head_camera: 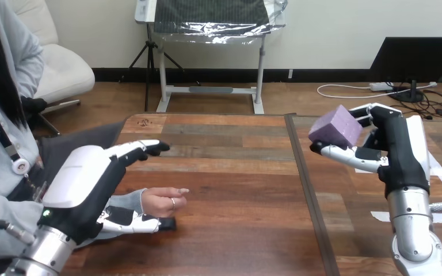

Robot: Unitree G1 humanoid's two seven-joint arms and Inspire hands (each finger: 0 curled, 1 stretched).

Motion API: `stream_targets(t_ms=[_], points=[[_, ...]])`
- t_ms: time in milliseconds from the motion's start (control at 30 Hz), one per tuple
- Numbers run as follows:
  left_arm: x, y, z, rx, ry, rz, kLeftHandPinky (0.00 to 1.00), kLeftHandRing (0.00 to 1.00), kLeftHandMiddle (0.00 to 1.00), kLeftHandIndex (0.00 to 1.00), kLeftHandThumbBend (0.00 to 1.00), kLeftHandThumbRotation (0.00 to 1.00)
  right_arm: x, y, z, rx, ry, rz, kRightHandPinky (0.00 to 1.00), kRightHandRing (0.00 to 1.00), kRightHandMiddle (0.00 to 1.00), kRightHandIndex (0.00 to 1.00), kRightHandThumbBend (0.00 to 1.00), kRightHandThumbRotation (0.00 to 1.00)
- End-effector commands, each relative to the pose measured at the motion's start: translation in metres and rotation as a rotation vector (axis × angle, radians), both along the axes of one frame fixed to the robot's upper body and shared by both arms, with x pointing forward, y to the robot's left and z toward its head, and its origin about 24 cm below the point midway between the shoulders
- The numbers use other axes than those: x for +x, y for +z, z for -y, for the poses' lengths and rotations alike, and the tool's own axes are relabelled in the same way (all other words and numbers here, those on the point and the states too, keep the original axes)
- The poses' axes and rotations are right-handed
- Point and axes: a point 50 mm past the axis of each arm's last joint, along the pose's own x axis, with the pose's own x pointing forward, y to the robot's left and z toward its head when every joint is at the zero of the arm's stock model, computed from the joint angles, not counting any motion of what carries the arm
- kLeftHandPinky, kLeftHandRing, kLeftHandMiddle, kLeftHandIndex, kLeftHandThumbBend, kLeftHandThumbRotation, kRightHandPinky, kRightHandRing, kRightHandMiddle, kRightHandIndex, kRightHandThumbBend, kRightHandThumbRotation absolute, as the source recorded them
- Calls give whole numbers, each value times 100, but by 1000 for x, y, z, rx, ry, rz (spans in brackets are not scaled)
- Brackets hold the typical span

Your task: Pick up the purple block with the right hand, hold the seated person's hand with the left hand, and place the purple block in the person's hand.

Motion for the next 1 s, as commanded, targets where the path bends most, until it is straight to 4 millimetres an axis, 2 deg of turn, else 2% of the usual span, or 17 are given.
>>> stream_targets(t_ms=[0,367,967], points=[[19,15,-3,64,-9,30,71,75,77,79,100,32,6,27,-5,28,23,121,3,7,13,16,32,4],[26,11,-11,169,-2,-36,73,77,78,80,100,30,1,32,-9,33,43,147,4,8,13,16,32,5],[37,-3,-25,324,0,-104,73,77,77,79,100,34,-8,37,-14,38,76,175,4,8,13,17,32,14]])
